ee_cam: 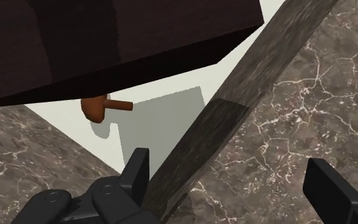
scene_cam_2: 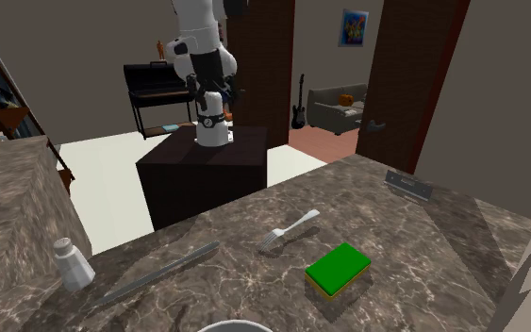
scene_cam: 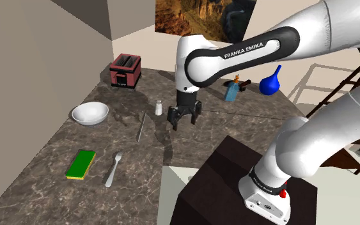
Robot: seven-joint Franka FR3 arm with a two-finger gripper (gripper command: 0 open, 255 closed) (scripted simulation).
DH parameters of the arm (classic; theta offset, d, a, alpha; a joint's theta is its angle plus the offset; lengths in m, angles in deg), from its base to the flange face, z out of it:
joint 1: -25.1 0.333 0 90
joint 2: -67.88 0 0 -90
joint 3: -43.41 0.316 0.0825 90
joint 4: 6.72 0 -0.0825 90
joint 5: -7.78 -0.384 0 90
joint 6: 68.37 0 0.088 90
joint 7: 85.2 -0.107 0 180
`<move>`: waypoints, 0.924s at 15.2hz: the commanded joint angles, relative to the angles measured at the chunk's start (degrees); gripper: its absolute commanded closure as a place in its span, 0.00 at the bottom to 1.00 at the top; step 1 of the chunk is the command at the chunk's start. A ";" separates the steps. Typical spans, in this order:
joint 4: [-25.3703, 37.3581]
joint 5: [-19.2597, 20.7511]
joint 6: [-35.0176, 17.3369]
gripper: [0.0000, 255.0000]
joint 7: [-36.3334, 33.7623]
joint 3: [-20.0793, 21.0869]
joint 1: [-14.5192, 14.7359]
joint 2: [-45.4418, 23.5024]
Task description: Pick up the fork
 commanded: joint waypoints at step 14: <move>15.05 -1.61 -21.32 0.00 -15.14 5.08 3.68 -31.92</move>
